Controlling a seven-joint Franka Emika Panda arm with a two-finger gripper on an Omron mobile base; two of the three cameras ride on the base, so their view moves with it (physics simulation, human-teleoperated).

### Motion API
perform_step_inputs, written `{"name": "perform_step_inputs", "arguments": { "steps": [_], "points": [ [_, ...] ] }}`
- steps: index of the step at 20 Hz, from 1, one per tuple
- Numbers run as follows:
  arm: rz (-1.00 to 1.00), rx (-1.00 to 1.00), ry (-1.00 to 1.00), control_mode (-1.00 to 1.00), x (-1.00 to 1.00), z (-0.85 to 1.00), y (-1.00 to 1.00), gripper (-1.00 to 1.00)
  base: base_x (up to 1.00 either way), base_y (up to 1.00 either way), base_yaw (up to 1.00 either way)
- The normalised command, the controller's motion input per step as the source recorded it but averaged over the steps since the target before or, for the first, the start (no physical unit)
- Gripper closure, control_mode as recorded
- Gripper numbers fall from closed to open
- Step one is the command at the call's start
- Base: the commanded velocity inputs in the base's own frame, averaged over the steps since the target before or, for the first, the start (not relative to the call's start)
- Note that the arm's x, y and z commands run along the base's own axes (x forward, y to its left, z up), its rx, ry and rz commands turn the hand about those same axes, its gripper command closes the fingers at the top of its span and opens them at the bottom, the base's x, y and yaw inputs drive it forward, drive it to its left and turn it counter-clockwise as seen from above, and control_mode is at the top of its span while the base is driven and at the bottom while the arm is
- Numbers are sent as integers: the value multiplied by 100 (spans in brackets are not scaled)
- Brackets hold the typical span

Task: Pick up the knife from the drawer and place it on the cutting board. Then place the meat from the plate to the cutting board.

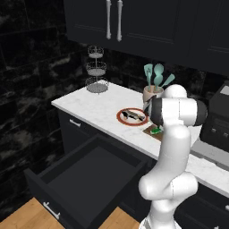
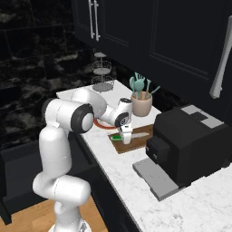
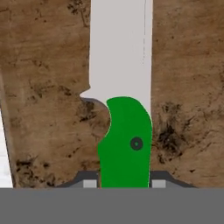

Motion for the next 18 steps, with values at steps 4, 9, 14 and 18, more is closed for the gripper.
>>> {"name": "perform_step_inputs", "arguments": {
  "steps": [4, 9, 14, 18],
  "points": [
    [0, 0, 0, -100, -6, -3, 0, -100, 0, 0, 0],
    [2, 0, -6, -100, -35, 47, 0, -100, 0, 0, 0],
    [13, -6, -8, -100, -6, 62, 29, -100, 0, 0, 0],
    [21, -18, -4, -100, 0, 47, 62, -100, 0, 0, 0]
  ]
}}
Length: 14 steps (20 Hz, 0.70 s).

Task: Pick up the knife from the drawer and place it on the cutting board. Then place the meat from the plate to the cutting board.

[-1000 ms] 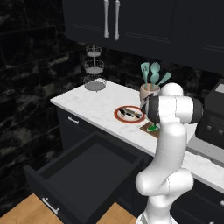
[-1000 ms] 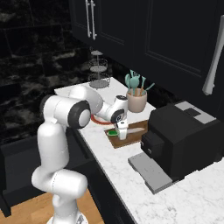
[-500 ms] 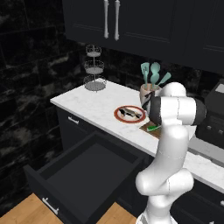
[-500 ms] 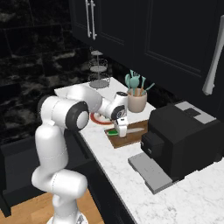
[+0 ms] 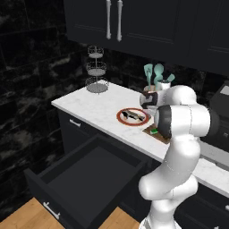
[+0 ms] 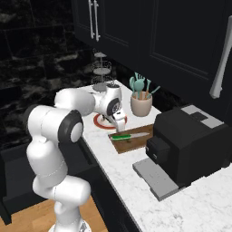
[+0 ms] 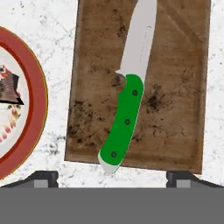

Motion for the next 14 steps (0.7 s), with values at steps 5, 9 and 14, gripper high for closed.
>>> {"name": "perform_step_inputs", "arguments": {
  "steps": [5, 9, 14],
  "points": [
    [33, -17, 0, -100, 14, 25, 49, -100, 0, 0, 0],
    [45, -10, 0, -100, 20, 6, 9, -100, 0, 0, 0],
    [52, -6, 0, -100, 25, 0, 0, -100, 0, 0, 0]
  ]
}}
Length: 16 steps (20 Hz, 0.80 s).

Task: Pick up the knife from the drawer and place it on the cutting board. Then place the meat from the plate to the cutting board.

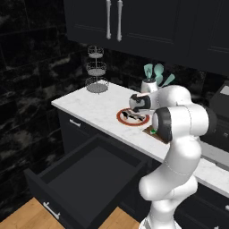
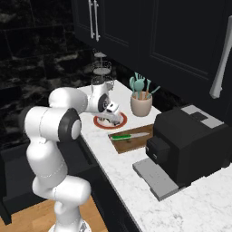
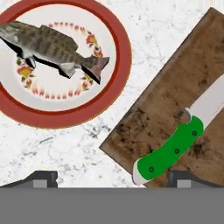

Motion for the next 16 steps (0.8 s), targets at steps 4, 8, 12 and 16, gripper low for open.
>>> {"name": "perform_step_inputs", "arguments": {
  "steps": [4, 8, 12, 16],
  "points": [
    [53, -2, 1, -100, 43, 0, 1, -100, 0, 0, 0],
    [46, -4, 0, -100, 48, 0, 9, -100, 0, 0, 0],
    [32, -8, 5, -100, 53, -18, 16, -100, 0, 0, 0],
    [22, -10, 9, -100, 49, -34, 18, -100, 0, 0, 0]
  ]
}}
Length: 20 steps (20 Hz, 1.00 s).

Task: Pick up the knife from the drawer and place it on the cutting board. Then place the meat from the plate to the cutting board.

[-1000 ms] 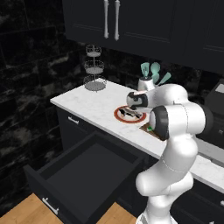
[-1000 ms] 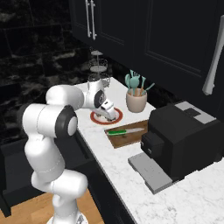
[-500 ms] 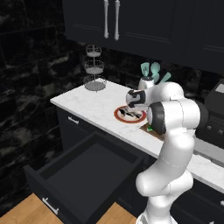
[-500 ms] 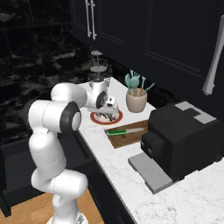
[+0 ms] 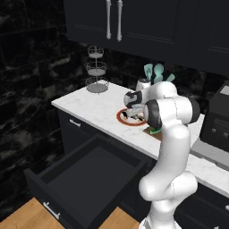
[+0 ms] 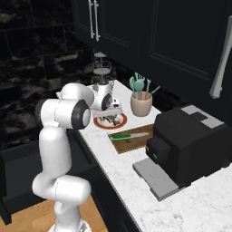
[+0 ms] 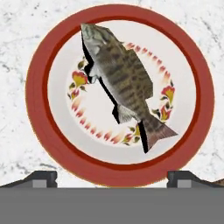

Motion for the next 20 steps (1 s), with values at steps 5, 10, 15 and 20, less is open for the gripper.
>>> {"name": "perform_step_inputs", "arguments": {
  "steps": [5, 10, 15, 20],
  "points": [
    [19, -3, 8, -100, 56, -14, 3, -100, 0, 0, 0],
    [14, -1, 11, -100, 62, -6, 0, -100, 0, 0, 0],
    [10, -2, 12, -100, 51, -24, 0, -100, 0, 0, 0],
    [9, -6, 10, -100, 15, -35, 0, -100, 0, 0, 0]
  ]
}}
